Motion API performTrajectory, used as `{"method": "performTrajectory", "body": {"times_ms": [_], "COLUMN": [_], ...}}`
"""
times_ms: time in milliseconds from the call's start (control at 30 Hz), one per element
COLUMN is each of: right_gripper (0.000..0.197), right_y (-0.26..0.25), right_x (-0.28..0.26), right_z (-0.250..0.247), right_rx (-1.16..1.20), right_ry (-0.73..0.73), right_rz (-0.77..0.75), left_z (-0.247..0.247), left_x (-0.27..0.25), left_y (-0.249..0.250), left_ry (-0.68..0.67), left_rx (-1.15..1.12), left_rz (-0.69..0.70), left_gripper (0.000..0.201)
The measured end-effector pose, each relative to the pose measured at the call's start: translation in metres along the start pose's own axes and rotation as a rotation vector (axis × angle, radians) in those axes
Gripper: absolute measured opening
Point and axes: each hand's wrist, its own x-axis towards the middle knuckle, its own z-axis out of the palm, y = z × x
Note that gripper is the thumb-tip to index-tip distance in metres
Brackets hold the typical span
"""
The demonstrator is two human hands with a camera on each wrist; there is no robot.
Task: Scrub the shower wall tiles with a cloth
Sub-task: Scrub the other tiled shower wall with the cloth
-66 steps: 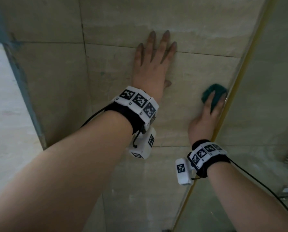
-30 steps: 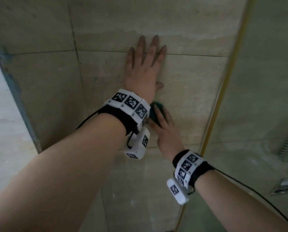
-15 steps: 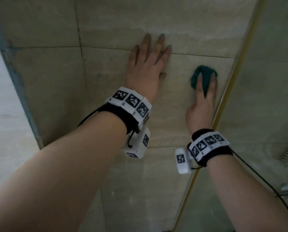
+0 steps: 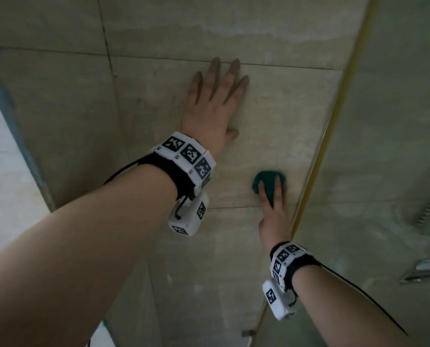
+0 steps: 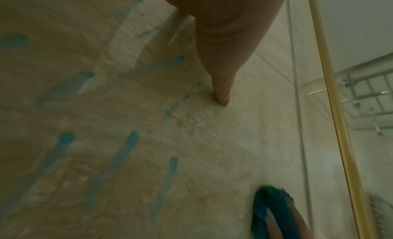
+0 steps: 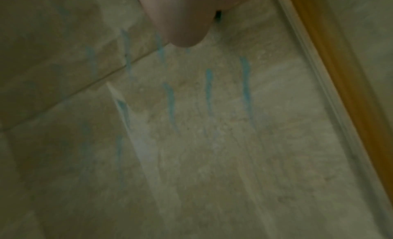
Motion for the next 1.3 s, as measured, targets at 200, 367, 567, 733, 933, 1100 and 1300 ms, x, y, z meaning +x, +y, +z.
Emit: {"method": "performTrajectory", "body": {"times_ms": [200,367,567,733,933,1100,1300], "right_gripper": [0.122,0.11,0.115,0.113,0.116,0.117,0.111], "right_y": [-0.022,-0.04,-0.014,0.007,0.007,-0.014,-0.04], "right_x": [-0.018,0.007,0.014,-0.023,-0.042,-0.048,-0.008], "right_z": [0.013,0.006,0.002,0.011,0.019,0.024,0.017], "right_rx": [-0.199,-0.204,-0.198,-0.196,-0.27,-0.272,-0.143], "right_ry": [-0.171,-0.119,-0.081,-0.056,-0.16,-0.238,-0.14], "right_rz": [-0.463,-0.616,-0.365,-0.179,-0.203,-0.462,-0.382], "left_z": [0.015,0.02,0.022,0.022,0.03,0.031,0.031], "left_x": [-0.018,-0.022,-0.022,-0.024,-0.033,-0.034,-0.031], "left_y": [0.008,0.012,0.011,0.012,0.016,0.018,0.018], "left_ry": [-0.09,-0.117,-0.103,-0.123,-0.162,-0.175,-0.173], "left_rx": [0.077,0.13,0.148,0.141,0.239,0.256,0.254], "left_rz": [0.069,0.094,0.098,0.12,0.208,0.223,0.226], "left_gripper": [0.095,0.092,0.094,0.092,0.088,0.088,0.09]}}
